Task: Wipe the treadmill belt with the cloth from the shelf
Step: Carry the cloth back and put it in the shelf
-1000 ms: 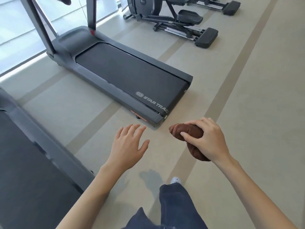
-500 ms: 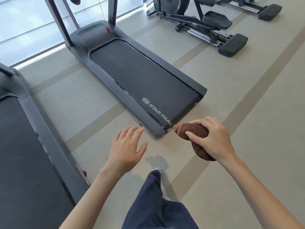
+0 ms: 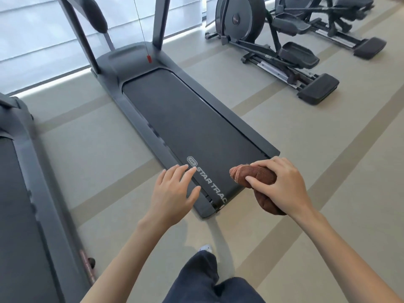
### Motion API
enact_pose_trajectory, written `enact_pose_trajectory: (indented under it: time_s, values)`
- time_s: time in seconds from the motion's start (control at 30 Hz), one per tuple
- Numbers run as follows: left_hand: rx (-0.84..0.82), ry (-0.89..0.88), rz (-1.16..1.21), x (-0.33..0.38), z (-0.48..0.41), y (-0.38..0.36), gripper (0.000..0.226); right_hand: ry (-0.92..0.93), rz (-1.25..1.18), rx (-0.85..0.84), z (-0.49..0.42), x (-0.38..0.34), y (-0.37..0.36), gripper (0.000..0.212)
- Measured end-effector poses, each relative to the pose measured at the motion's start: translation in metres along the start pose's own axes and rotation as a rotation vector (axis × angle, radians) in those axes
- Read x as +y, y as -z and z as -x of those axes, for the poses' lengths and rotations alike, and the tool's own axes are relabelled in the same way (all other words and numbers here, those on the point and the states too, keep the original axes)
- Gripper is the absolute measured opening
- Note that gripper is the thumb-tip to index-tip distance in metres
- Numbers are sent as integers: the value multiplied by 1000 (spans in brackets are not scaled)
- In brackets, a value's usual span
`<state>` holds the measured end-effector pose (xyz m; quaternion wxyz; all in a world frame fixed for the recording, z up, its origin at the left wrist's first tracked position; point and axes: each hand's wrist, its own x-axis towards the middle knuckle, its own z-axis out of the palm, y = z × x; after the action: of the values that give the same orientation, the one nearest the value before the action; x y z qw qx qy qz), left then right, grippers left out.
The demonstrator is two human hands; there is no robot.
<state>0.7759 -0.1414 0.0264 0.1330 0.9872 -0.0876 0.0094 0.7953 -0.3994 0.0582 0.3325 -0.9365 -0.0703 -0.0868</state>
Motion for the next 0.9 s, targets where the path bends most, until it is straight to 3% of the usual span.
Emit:
enact_pose_trajectory:
  time_s: [0.4, 0.9]
  values:
    - [-59, 140, -22, -4, -84, -21, 60, 70, 4, -135, -118, 59, -2, 26]
    - [-66, 525, 23, 123, -183, -85, 61, 248, -16, -427, -278, 197, 54, 25]
